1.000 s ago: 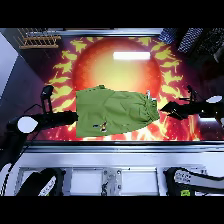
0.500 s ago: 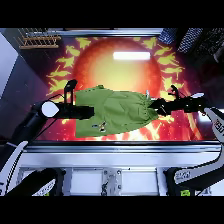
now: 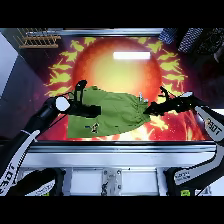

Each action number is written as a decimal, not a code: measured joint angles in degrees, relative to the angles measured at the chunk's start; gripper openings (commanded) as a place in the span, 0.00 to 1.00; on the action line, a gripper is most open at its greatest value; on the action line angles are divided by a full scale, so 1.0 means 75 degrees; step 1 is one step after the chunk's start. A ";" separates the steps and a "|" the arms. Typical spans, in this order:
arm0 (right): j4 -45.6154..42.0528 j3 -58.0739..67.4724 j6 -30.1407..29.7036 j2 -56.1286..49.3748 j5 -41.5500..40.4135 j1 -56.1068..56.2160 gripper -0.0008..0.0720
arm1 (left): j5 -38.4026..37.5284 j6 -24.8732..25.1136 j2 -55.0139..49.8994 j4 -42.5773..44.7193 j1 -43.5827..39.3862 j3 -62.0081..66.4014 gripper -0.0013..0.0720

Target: Fold the clothes and pants, and hang the long-sleeved shirts on hangers.

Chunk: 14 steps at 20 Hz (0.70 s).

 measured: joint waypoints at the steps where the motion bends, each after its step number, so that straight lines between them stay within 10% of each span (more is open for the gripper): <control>1: -0.0090 0.0003 0.0009 0.0154 0.0076 -0.0012 0.05 | 0.0041 -0.0009 -0.0087 0.0003 -0.0017 0.0006 0.02; 14: -0.3179 0.2139 0.3095 0.3252 0.2500 0.0350 0.05 | 0.0659 -0.0192 -0.3331 -0.0219 -0.1617 0.2623 0.02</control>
